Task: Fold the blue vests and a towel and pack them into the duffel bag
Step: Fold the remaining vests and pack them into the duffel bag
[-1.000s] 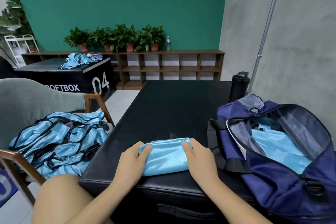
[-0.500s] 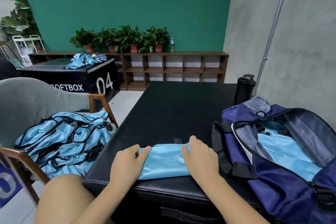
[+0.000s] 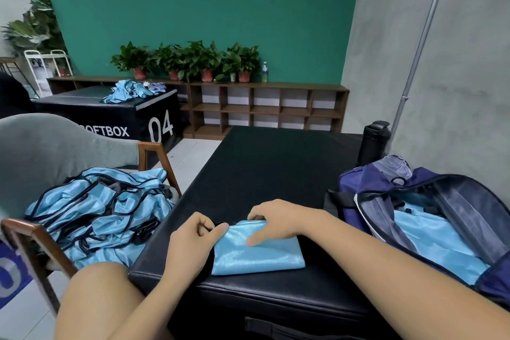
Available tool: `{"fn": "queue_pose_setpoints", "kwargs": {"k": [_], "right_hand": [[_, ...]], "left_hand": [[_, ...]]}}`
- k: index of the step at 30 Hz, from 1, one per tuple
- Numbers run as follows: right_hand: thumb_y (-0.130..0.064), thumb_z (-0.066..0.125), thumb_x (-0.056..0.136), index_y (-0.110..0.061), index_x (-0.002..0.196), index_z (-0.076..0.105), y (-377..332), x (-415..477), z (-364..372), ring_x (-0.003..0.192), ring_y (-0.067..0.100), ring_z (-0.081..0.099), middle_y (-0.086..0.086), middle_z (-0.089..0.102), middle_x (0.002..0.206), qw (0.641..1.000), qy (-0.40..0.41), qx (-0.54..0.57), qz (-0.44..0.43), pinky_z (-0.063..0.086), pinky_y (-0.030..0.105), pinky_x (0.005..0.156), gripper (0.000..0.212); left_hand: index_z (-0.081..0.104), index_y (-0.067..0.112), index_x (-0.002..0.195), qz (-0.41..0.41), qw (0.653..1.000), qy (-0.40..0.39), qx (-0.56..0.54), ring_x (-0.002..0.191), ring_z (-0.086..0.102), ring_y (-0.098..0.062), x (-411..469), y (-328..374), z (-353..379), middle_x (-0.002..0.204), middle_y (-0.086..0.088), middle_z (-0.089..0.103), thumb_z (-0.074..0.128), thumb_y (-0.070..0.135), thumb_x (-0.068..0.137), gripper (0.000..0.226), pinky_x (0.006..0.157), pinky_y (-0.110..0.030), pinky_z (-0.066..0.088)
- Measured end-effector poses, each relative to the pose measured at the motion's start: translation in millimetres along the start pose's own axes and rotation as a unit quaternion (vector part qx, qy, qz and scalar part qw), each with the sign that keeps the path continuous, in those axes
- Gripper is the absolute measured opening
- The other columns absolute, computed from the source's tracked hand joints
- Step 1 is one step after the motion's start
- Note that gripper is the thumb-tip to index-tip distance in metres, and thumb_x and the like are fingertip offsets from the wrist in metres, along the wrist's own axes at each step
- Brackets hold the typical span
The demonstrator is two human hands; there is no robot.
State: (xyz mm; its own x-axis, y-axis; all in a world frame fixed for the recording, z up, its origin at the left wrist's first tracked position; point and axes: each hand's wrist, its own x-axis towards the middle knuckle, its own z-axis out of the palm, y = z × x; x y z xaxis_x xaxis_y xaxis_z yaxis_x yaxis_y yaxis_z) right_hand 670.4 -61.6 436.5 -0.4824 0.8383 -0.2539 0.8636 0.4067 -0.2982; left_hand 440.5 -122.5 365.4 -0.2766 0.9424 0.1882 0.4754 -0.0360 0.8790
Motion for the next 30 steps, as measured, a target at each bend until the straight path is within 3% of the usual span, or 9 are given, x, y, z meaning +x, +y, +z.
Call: {"fn": "queue_pose_setpoints", "kwargs": {"k": [3, 6, 10, 12, 15, 19, 25, 30], "right_hand": [[-0.064, 0.083, 0.079, -0.031, 0.131, 0.065, -10, 5, -2, 0.107, 0.013, 0.063, -0.013, 0.066, 0.118, 1.000, -0.021, 0.005, -0.004, 0.056, 0.036, 0.090, 0.063], [-0.059, 0.087, 0.078, -0.026, 0.129, 0.062, -15, 7, -2, 0.107, 0.018, 0.065, -0.007, 0.065, 0.120, 0.999, -0.048, -0.004, 0.012, 0.057, 0.038, 0.092, 0.066], [-0.056, 0.089, 0.074, -0.009, 0.118, 0.065, -13, 7, -3, 0.081, 0.019, 0.059, 0.001, 0.067, 0.095, 0.997, -0.071, 0.032, 0.021, 0.048, 0.036, 0.073, 0.069], [-0.055, 0.088, 0.073, -0.008, 0.111, 0.069, -12, 0, -7, 0.077, 0.020, 0.063, -0.001, 0.068, 0.088, 0.994, -0.087, 0.059, 0.025, 0.052, 0.038, 0.072, 0.063], [-0.045, 0.087, 0.079, -0.022, 0.105, 0.076, -12, -21, -21, 0.090, 0.020, 0.079, -0.004, 0.081, 0.101, 0.984, -0.113, 0.134, 0.028, 0.065, 0.044, 0.084, 0.036], [-0.040, 0.083, 0.090, -0.024, 0.108, 0.076, -7, -53, -51, 0.095, 0.017, 0.080, -0.005, 0.081, 0.105, 0.984, -0.058, 0.166, 0.007, 0.065, 0.039, 0.085, 0.024], [-0.040, 0.079, 0.096, -0.020, 0.116, 0.074, 22, -133, -124, 0.103, 0.023, 0.079, 0.001, 0.081, 0.113, 0.977, 0.008, 0.212, 0.004, 0.062, 0.048, 0.098, 0.029], [-0.038, 0.078, 0.098, -0.017, 0.120, 0.073, 70, -194, -174, 0.104, 0.024, 0.079, 0.003, 0.081, 0.113, 0.976, 0.068, 0.197, 0.055, 0.062, 0.046, 0.097, 0.030]], "left_hand": [[0.067, 0.019, 0.079, -0.005, 1.000, -0.001, -0.007, 0.062, 0.058, -0.006, -1, 1, 0, 0.072, -0.004, 0.069, 0.089, 0.047, 0.081, 0.035, 0.065, -0.030, 0.048], [0.067, 0.020, 0.081, -0.003, 1.000, -0.007, -0.010, 0.062, 0.057, -0.005, -1, 2, -1, 0.071, -0.004, 0.068, 0.089, 0.046, 0.081, 0.034, 0.064, -0.028, 0.048], [0.066, 0.021, 0.081, 0.002, 1.000, -0.011, -0.011, 0.060, 0.056, -0.004, -2, 4, -3, 0.071, -0.004, 0.067, 0.087, 0.047, 0.084, 0.033, 0.064, -0.027, 0.047], [0.066, 0.021, 0.081, -0.001, 1.000, -0.008, -0.014, 0.061, 0.055, -0.003, -2, 6, -3, 0.073, -0.004, 0.067, 0.082, 0.051, 0.088, 0.035, 0.065, -0.028, 0.048], [0.063, 0.017, 0.079, -0.008, 0.999, -0.021, -0.026, 0.061, 0.058, -0.008, -2, 9, -3, 0.072, -0.005, 0.067, 0.072, 0.057, 0.094, 0.043, 0.068, -0.032, 0.050], [0.064, 0.013, 0.076, -0.011, 0.997, -0.044, -0.067, 0.054, 0.058, -0.017, 1, 19, -1, 0.061, -0.006, 0.064, 0.062, 0.050, 0.104, 0.047, 0.071, -0.041, 0.049], [0.067, 0.015, 0.087, 0.034, 0.993, -0.104, -0.034, 0.053, 0.059, -0.014, 15, 57, 29, 0.062, -0.004, 0.066, 0.067, 0.043, 0.102, 0.031, 0.058, -0.026, 0.047], [0.068, 0.019, 0.091, 0.091, 0.980, -0.177, -0.018, 0.055, 0.064, -0.013, 19, 120, 73, 0.070, -0.002, 0.072, 0.067, 0.041, 0.101, 0.024, 0.061, -0.029, 0.052]]}}
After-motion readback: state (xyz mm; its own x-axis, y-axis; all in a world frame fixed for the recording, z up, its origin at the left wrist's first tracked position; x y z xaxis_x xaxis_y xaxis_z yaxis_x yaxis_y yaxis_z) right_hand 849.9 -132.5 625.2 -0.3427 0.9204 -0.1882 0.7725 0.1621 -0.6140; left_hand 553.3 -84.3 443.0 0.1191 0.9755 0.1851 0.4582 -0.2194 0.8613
